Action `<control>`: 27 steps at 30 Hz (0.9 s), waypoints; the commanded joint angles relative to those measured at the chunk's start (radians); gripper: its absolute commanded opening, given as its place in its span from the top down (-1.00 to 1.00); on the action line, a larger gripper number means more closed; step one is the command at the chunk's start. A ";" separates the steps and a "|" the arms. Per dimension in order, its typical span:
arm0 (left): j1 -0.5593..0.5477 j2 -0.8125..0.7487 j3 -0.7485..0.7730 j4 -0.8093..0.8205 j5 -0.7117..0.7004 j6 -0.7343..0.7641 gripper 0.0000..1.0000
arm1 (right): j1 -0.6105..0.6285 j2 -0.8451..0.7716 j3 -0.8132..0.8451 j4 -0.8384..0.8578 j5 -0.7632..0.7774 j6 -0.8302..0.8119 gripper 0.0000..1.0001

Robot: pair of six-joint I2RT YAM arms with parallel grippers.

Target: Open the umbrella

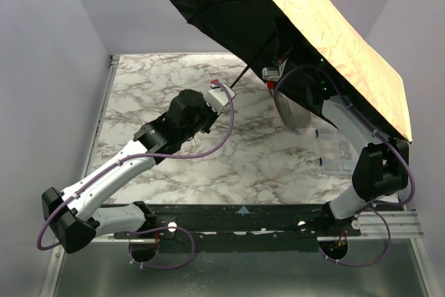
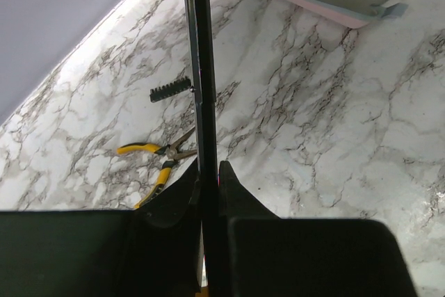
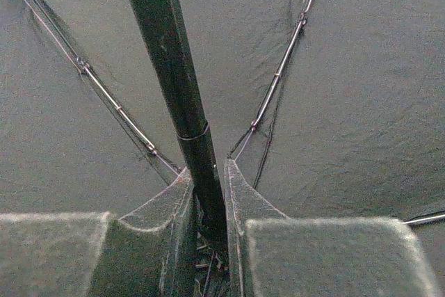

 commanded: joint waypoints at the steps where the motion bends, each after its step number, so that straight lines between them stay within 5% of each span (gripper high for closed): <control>1: -0.031 -0.073 -0.122 -0.544 0.165 0.100 1.00 | -0.268 0.028 0.150 0.216 0.623 0.078 0.62; 9: -0.031 -0.105 -0.184 -0.538 0.166 0.102 1.00 | -0.302 0.069 0.213 0.229 0.654 0.085 0.62; 17: -0.031 -0.033 -0.061 -0.467 0.194 0.098 1.00 | -0.278 -0.028 0.016 0.232 0.457 0.090 0.56; 27: -0.024 0.148 0.206 -0.291 0.235 -0.012 1.00 | -0.184 -0.134 -0.129 0.092 0.230 0.074 -0.10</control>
